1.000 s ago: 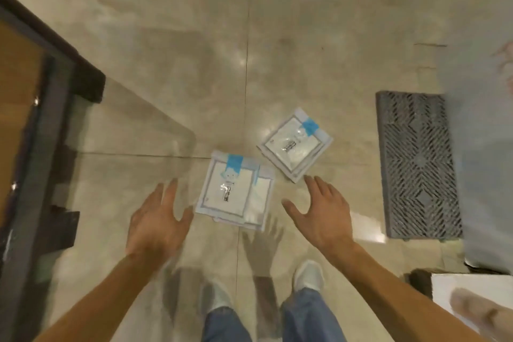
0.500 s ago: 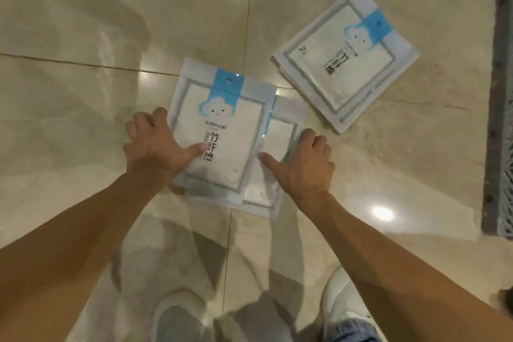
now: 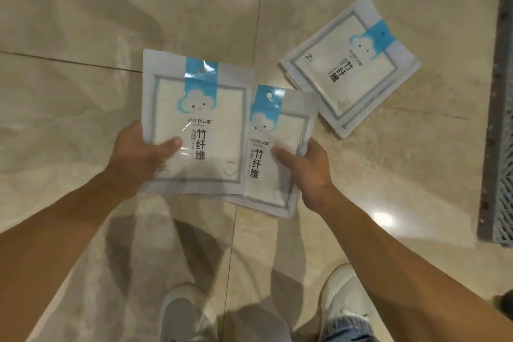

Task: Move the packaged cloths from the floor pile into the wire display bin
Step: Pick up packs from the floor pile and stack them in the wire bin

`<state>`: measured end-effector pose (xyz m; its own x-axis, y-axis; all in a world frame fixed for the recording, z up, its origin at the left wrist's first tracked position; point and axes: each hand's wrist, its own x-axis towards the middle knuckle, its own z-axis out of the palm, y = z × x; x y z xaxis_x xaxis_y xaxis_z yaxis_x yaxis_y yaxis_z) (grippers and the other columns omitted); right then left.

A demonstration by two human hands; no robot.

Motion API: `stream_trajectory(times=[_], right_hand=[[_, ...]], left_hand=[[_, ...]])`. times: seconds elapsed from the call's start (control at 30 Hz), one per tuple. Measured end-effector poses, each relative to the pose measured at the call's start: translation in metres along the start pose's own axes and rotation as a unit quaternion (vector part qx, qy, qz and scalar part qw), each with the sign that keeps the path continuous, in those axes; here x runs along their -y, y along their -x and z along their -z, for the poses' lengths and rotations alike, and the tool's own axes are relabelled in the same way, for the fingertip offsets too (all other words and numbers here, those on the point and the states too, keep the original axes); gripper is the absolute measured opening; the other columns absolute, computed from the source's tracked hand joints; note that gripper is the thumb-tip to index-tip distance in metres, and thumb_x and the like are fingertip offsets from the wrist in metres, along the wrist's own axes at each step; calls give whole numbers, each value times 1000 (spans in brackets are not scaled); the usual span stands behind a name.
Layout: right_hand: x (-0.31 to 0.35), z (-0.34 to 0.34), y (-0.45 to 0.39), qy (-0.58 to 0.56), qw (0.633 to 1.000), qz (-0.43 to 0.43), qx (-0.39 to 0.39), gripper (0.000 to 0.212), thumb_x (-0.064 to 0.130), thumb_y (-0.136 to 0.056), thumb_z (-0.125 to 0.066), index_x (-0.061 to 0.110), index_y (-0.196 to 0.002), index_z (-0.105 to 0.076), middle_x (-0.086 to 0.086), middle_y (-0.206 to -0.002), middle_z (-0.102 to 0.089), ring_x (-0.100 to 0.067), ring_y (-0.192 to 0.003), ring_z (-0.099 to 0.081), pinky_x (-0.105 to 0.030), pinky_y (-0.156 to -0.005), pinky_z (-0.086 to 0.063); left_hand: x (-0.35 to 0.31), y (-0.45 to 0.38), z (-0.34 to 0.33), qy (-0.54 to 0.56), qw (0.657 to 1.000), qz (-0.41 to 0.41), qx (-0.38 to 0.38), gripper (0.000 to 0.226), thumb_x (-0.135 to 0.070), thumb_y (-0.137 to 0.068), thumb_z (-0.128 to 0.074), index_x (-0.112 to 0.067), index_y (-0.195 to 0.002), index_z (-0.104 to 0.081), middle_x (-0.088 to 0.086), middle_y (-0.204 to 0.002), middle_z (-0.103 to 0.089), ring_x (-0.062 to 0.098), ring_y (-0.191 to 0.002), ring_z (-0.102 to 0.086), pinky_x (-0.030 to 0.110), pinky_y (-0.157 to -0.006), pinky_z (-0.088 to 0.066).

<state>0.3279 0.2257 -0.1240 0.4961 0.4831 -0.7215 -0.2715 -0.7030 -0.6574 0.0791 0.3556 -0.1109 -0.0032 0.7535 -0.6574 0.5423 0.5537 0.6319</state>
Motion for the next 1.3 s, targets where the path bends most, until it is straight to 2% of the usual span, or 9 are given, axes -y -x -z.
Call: stream_trajectory(times=[0.23,0.4,0.53,0.63,0.73,0.87,1.03,1.2,1.3], right_hand=[[101,56,50,-19,998,57,15,25,2,-87,-79,13,-108,-71,0,-93,-81,-17,-85,-78,-23,-66,-60],[222,98,113,-34,995,89,9,21,3,-90,-75,9,-110,-72,-7,-97,-80,-20,-84,-78,-24,-63,-59],[340,125,191,-41,993,102,44,26,0,-92,-69,2,-118,-68,-16,-107,-78,-36,-100,-76,-50,-92,-59],[426,139,270,-31,991,112,71,28,1,-93,-69,0,-121,-66,-17,-109,-78,-38,-102,-75,-55,-98,-55],[505,148,360,-31,986,130,100,28,1,-93,-69,-2,-121,-67,-19,-110,-77,-39,-100,-75,-53,-96,-56],[588,146,480,-29,978,158,129,20,-2,-93,-67,-3,-112,-72,-20,-102,-78,-36,-90,-77,-37,-70,-64],[661,119,614,-19,968,168,183,30,0,-89,-73,-3,-118,-69,-22,-107,-77,-40,-97,-76,-50,-90,-60],[701,76,718,11,938,194,286,21,4,-90,-72,0,-111,-71,-23,-103,-77,-45,-95,-75,-58,-91,-58],[709,51,765,36,908,208,361,25,6,-90,-72,3,-115,-70,-21,-104,-77,-41,-92,-76,-50,-74,-64]], left_hand=[[-69,53,61,74,995,-23,-61,25,-10,-84,-81,-21,-96,-62,1,-86,-69,1,-47,-60,21,-35,-42],[-162,116,123,117,989,-61,-69,26,-3,-85,-78,-20,-98,-64,-8,-75,-75,-3,-58,-69,16,-46,-50],[-253,187,191,134,983,-104,-75,32,-2,-81,-81,-22,-100,-66,-12,-85,-78,8,-73,-75,36,-70,-58],[-321,255,251,150,976,-129,-87,38,-3,-79,-83,-22,-106,-65,-3,-96,-78,19,-87,-75,40,-74,-56],[-386,336,312,170,968,-157,-101,41,-3,-78,-85,-22,-108,-64,-2,-98,-77,20,-88,-74,35,-70,-55],[-443,445,393,185,958,-180,-123,43,-7,-77,-86,-23,-110,-65,-2,-101,-78,24,-92,-75,45,-79,-59],[-471,579,487,226,941,-188,-168,50,-15,-71,-93,-24,-111,-65,0,-104,-78,27,-93,-75,55,-85,-59],[-453,694,559,276,901,-208,-261,60,-10,-65,-93,-19,-117,-64,4,-105,-78,27,-92,-76,46,-81,-60],[-428,756,580,317,874,-205,-306,62,-2,-70,-89,-15,-125,-63,8,-108,-78,30,-92,-77,47,-78,-61]])
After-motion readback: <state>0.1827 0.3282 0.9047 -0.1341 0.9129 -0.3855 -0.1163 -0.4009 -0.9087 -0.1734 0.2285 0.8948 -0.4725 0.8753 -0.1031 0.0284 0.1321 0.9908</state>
